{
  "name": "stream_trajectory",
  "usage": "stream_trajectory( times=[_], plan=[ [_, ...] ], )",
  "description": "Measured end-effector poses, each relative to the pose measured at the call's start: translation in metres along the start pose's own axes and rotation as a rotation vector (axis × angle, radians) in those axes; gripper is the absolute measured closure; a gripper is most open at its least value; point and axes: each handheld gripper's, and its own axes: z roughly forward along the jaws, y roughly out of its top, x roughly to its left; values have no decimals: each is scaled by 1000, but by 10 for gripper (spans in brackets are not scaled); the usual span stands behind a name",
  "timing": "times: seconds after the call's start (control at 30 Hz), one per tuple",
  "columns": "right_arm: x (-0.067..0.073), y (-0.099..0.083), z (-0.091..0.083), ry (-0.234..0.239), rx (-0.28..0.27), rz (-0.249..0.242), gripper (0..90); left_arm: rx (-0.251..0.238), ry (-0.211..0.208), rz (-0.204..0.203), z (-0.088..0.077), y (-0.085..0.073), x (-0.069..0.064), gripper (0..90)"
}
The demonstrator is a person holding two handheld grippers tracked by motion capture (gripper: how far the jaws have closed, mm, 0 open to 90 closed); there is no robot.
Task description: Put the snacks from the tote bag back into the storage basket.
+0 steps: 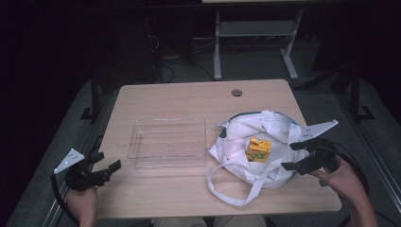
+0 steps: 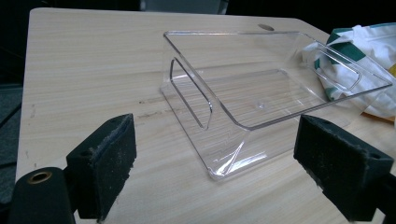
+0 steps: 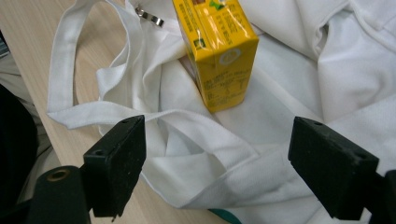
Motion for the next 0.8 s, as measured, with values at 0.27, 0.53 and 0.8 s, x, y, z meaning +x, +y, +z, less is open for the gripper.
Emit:
stream_trajectory(
  times=[0.27, 0.53, 0.8],
  plan=[
    [1, 20, -1, 6, 20, -35, 187, -11, -2, -10, 1, 0, 0, 125],
    [1, 42, 6, 9, 60, -90, 191, -14, -2, -14, 0, 0, 0, 125],
    [4, 63, 15, 13, 98, -150, 198, -16, -2, -19, 0, 0, 1, 124]
  ],
)
